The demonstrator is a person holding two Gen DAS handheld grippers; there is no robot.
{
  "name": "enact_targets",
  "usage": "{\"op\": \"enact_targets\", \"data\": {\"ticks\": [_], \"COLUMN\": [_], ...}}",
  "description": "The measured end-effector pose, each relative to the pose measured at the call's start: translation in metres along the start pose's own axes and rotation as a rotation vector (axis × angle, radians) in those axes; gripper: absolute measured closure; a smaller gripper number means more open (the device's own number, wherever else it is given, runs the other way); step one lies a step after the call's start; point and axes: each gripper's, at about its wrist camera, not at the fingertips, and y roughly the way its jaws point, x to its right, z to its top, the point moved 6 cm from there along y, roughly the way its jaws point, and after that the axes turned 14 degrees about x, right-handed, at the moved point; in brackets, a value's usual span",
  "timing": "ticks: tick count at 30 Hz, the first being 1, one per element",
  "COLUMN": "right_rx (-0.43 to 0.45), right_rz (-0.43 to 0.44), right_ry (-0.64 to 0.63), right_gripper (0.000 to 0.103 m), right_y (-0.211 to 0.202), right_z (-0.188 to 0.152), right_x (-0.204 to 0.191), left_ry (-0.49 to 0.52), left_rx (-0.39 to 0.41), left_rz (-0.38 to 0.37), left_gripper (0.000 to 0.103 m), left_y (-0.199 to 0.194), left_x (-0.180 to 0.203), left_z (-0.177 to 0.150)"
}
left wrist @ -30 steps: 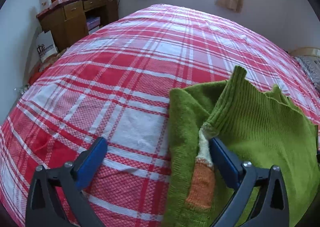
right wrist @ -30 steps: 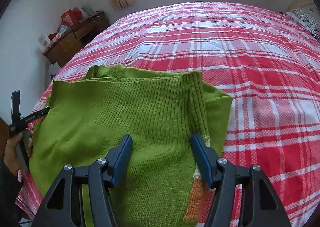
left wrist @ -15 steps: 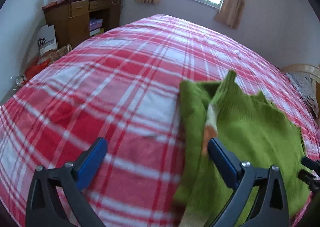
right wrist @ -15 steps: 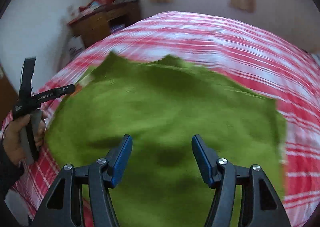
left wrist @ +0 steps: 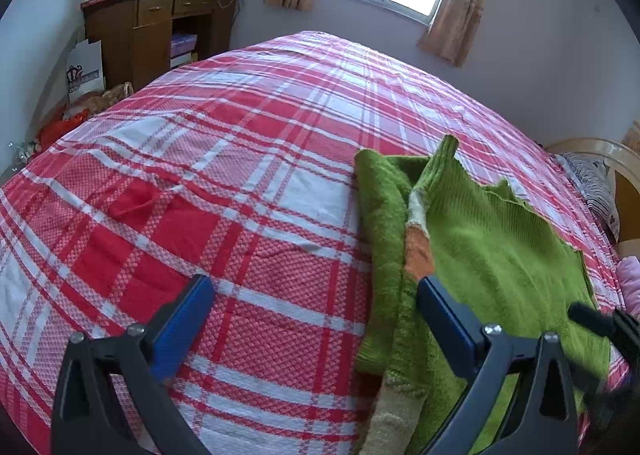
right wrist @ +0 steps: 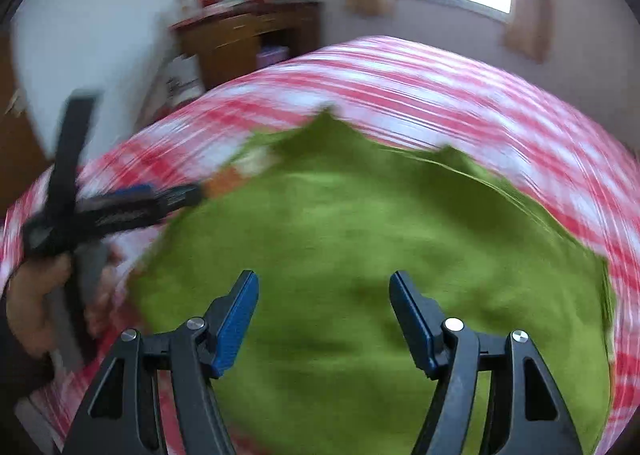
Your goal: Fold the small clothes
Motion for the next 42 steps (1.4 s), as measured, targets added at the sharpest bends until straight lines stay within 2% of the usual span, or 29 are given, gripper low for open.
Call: {"op": "enact_targets", "data": {"ticks": [6,12,14,19,27,37,42], "right_rx": [0.012,0.039,0.032,0.014,0.043,0.060,0.071], "right_rz": [0.025,0.042,0.004,-0.019,-0.080,-0.136,-0.161], "right_ry": [-0.164,-0.258,-0.296,-0.289,-0.335,-0.395,-0.424], "right_gripper": [0.034,0.034,0.034,0.034,0.034,0.034,0.034], "right_y": [-0.004,-0.014,-0.012,-0.004,0.000,0.017,0.021], "right_z": [-0.018,-0.029,-0.034,-0.043,-0.042,-0.033,-0.031], "right_x": [-0.056,-0.085,-0.087,-0.088,-0.100,-0.105,-0.111], "left_ry": [-0.033,-0.023,-0.019,-0.015,0.035,0.098,0.080], "left_rx": [0.004,-0.003,-0.006,-0.015,-0.032,-0.059,-0.054], "left_rz": [-0.029,-0.024,-0.023,-0.026,-0.023,-0.062,-0.126], "left_gripper": [0.000,0.000,0.000,0.000,0.000,0.000,0.000], "left_y": [0.000,0.000,0.001,0.002,0.008,0.014,0.015], "left_x": [-0.004,-0.003,-0.004,-0.004,0.004,0.011,0.012], "left_z": [0.000,-0.001,-0.002,-0.002,-0.002,0.004,0.009]}}
